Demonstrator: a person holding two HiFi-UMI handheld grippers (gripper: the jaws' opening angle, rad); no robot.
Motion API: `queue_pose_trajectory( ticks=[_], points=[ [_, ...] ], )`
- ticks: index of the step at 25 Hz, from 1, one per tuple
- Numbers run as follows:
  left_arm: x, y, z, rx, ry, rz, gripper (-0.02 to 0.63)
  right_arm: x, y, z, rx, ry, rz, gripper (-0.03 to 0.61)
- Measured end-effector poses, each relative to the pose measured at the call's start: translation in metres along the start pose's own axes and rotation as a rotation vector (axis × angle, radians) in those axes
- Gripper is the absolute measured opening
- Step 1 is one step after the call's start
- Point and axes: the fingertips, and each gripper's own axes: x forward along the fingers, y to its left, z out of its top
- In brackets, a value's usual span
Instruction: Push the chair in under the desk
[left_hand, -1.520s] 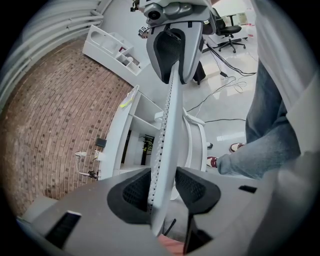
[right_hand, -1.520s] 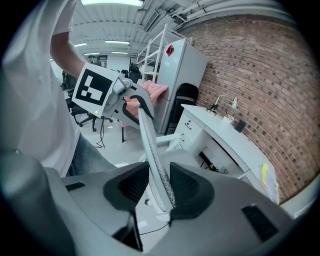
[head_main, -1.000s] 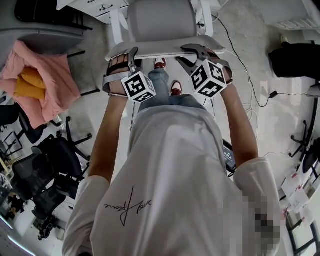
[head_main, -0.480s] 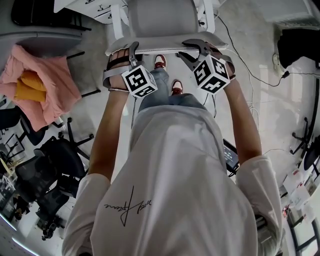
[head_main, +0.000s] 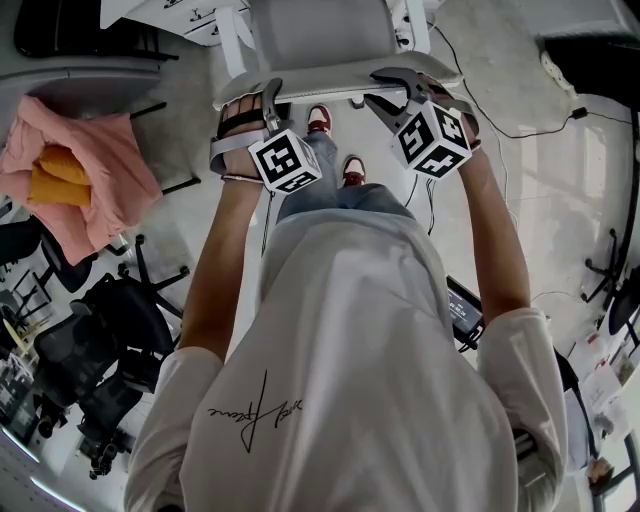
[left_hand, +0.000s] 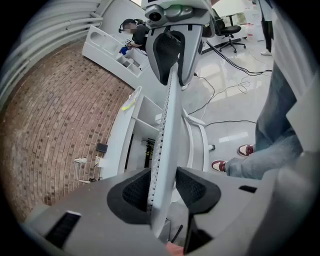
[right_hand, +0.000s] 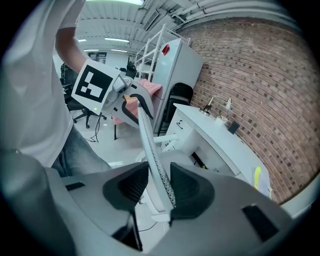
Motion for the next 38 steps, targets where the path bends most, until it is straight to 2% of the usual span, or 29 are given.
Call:
queue_pose_trajectory(
  ticks=[6, 13, 15, 18, 19, 24, 30, 38],
  points=[
    [0.008, 0.005, 0.007, -0.008, -0.008, 0.004, 0.155, 0.003, -0.014, -0.005, -0.028, 0.000, 0.000, 0.156],
    [0.026, 0.013, 0.003, -0.003, 0.039, -0.010, 0.155, 0.012, -0.026, -0.004, -0.046, -0.010, 0.001, 0.161],
    [0.036, 0.009, 0.004, 0.029, 0.047, -0.023, 0.128, 0.011, -0.027, -0.005, -0.047, -0.007, 0.009, 0.161],
    [0.046, 0.005, 0.007, 0.094, 0.049, 0.028, 0.050, 0.009, -0.028, -0.011, -0.050, -0.013, -0.015, 0.173],
    [0.047, 0.003, 0.009, 0.103, 0.051, 0.046, 0.046, 0.009, -0.028, -0.013, -0.046, -0.009, -0.015, 0.182],
    [0.044, 0.004, 0.016, 0.102, 0.052, 0.072, 0.048, 0.006, -0.031, -0.018, -0.037, 0.010, 0.001, 0.186],
    [0.042, 0.007, 0.011, 0.084, 0.036, 0.065, 0.055, 0.008, -0.029, -0.013, -0.052, 0.008, -0.041, 0.187],
    [0.035, 0.005, 0.013, 0.050, -0.006, 0.031, 0.087, 0.009, -0.027, -0.013, -0.014, 0.032, -0.111, 0.189]
  ],
)
